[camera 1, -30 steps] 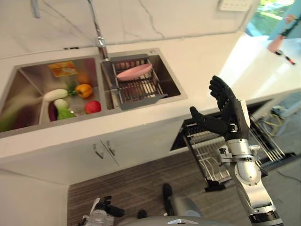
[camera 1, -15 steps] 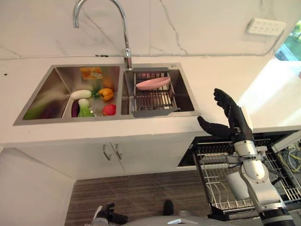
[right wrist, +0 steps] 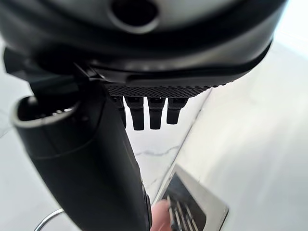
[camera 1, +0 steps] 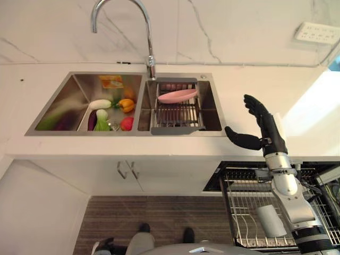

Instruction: Place the dishes in the dishwasher.

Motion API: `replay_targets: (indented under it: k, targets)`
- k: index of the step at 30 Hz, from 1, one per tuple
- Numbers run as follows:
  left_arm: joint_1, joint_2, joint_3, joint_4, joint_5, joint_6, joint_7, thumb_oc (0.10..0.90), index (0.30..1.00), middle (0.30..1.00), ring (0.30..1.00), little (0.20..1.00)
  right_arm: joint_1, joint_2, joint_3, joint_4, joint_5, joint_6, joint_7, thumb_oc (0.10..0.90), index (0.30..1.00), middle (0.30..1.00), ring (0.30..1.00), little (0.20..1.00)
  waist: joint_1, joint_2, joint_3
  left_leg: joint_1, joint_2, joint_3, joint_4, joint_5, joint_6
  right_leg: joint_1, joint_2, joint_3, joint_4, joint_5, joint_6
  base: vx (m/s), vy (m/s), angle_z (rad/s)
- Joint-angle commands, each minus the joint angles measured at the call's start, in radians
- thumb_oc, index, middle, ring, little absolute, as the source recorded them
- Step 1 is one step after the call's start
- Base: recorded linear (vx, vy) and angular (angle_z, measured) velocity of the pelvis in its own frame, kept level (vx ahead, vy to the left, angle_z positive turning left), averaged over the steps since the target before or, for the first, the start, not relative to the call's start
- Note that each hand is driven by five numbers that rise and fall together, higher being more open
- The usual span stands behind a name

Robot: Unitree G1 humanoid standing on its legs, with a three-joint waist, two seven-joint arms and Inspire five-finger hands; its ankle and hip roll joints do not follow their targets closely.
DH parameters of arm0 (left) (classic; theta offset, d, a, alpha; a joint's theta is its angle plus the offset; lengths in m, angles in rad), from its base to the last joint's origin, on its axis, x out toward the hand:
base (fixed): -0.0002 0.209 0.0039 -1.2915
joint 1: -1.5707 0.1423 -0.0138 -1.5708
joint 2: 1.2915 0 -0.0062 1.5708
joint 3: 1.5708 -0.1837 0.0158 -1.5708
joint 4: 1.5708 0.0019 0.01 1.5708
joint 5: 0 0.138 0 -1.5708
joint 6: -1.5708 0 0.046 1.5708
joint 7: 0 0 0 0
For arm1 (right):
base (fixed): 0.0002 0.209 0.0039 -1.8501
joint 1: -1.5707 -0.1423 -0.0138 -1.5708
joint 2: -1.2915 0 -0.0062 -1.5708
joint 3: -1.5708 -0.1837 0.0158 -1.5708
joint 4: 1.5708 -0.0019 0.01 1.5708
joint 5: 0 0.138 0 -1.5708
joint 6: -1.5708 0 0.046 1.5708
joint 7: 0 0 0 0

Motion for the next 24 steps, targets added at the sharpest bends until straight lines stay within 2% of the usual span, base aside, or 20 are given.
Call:
replay_targets:
  k: [1,2,6,10,16,24]
  targets:
    - [-0.005,0.002,-0.043,0.027,0.08,-0.021,-0.003,0.8,0.9,0.9,0.9,0.9,-0.093,-0.034,-0.087,-0.073,-0.065,-0.079,-0.045,0.8,0.9,0.9,0.9,0.9,0.016,-0.018,-0.055,0.143,-0.036,0.021,-0.142,0.034,-0.004,0.067,-0.086,0.101,0.05,-0.035,0.131,0.12,0.235,-0.28]
    - [0.0,0.011,-0.043,0.027,0.102,-0.022,-0.012,0.8,0.9,0.9,0.9,0.9,-0.108,-0.036,-0.087,-0.054,-0.075,-0.071,-0.042,0.8,0.9,0.9,0.9,0.9,0.021,-0.018,-0.059,0.176,-0.055,0.027,-0.151,0.018,0.016,0.068,-0.109,0.114,0.049,-0.026,0.146,0.12,0.236,-0.36]
    - [-0.006,0.009,-0.035,0.026,0.08,-0.022,-0.015,0.8,0.9,0.9,0.9,0.9,-0.118,-0.041,-0.075,-0.041,-0.076,-0.066,-0.027,0.8,0.9,0.9,0.9,0.9,0.029,-0.019,-0.058,0.186,-0.062,0.035,-0.151,0.012,0.023,0.075,-0.118,0.118,0.043,-0.018,0.148,0.06,0.082,-0.24]
    - [-0.027,-0.013,-0.084,-0.01,0.067,-0.031,-0.043,0.8,0.9,0.9,0.9,0.9,-0.149,-0.068,-0.018,0.009,-0.092,-0.047,0.018,0.8,0.9,0.9,0.9,0.9,0.042,-0.025,-0.069,0.208,-0.069,0.042,-0.151,-0.004,0.035,0.097,-0.128,0.112,0.017,-0.015,0.154,0.05,0.008,0.07]
    - [-0.045,-0.032,-0.14,-0.049,0.055,-0.036,-0.072,0.8,0.9,0.9,0.9,0.9,-0.2,-0.104,0.036,0.042,-0.111,-0.045,0.05,0.8,0.9,0.9,0.9,0.9,0.047,-0.027,-0.074,0.224,-0.063,0.039,-0.151,-0.01,0.034,0.119,-0.122,0.109,0.003,-0.017,0.152,0.04,-0.027,-0.02]
    - [-0.048,-0.018,-0.18,-0.059,0.081,-0.045,-0.072,0.8,0.9,0.9,0.9,0.9,-0.306,-0.211,0.124,0.083,-0.22,-0.034,0.06,0.8,0.9,0.9,0.9,0.9,0.063,-0.032,-0.077,0.23,-0.055,0.019,-0.151,-0.01,0.029,0.132,-0.111,0.099,-0.008,-0.028,0.144,0.01,-0.032,0.02]
